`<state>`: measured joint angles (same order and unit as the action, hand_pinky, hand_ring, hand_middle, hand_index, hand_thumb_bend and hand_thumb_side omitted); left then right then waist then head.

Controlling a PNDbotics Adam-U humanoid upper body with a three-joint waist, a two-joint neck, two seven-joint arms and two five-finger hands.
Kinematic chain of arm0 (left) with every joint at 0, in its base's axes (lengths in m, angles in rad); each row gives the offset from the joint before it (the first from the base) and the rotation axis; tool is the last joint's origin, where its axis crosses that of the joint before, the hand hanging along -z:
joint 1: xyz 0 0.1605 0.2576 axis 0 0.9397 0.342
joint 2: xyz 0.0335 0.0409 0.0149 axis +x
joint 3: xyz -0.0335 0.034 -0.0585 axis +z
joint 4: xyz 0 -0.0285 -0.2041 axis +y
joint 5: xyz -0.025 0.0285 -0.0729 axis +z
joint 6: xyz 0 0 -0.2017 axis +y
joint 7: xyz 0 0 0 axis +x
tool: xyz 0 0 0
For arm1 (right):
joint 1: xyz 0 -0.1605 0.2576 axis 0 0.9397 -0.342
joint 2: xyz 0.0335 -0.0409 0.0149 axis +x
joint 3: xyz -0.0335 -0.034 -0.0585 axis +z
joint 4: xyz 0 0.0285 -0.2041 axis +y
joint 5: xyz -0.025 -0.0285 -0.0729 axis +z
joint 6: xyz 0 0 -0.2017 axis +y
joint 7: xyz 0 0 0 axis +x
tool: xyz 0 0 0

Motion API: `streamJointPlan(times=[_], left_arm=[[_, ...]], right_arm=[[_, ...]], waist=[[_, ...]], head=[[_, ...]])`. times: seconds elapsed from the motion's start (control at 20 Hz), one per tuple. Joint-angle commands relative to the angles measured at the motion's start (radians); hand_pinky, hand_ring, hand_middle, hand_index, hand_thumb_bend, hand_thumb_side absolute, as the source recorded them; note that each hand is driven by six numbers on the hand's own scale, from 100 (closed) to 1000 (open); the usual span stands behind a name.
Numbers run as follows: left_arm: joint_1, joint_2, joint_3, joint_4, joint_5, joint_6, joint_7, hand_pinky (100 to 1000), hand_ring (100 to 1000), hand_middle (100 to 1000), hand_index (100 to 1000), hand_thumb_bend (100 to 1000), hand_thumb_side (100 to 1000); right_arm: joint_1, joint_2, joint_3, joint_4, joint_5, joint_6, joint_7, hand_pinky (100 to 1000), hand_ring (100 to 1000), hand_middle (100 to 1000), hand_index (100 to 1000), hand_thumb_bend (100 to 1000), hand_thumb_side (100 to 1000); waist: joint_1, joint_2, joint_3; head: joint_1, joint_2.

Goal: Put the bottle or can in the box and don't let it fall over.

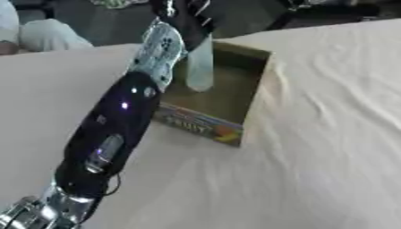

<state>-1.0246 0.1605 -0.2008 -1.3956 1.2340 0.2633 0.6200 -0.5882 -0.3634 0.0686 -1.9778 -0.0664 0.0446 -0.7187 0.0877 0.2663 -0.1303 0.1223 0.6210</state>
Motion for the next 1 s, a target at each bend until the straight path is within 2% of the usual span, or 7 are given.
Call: streamJointPlan(times=[0.05,0.35,0.6,1.0], left_arm=[[0.002,-0.001,-0.001,0.014,-0.009,0.011,-0.006,100,100,100,969,763,1000],[0.059,0.007,-0.007,0.028,-0.015,0.025,0.005,100,100,100,970,739,1000],[0.117,0.044,-0.002,-0.001,-0.025,0.026,0.019,100,100,100,971,721,1000],[0.225,0.143,0.041,-0.135,-0.037,-0.011,0.046,100,100,100,970,734,1000]], right_arm=[[-0.013,-0.010,-0.005,-0.022,0.008,0.003,0.000,718,681,800,811,669,197],[-0.006,-0.019,-0.008,-0.022,0.010,0.002,-0.003,719,681,800,811,667,200],[0.006,-0.030,-0.012,-0.022,0.013,0.005,-0.005,719,681,800,811,669,197],[0.025,-0.047,-0.021,-0.022,0.018,0.008,-0.015,719,681,800,811,669,197]], waist=[[-0.005,-0.016,0.003],[-0.001,-0.019,0.016],[0.005,-0.030,0.034],[0.009,-0.042,0.056]], head=[[0.002,-0.015],[-0.003,-0.010],[-0.013,0.002],[-0.027,0.017]])
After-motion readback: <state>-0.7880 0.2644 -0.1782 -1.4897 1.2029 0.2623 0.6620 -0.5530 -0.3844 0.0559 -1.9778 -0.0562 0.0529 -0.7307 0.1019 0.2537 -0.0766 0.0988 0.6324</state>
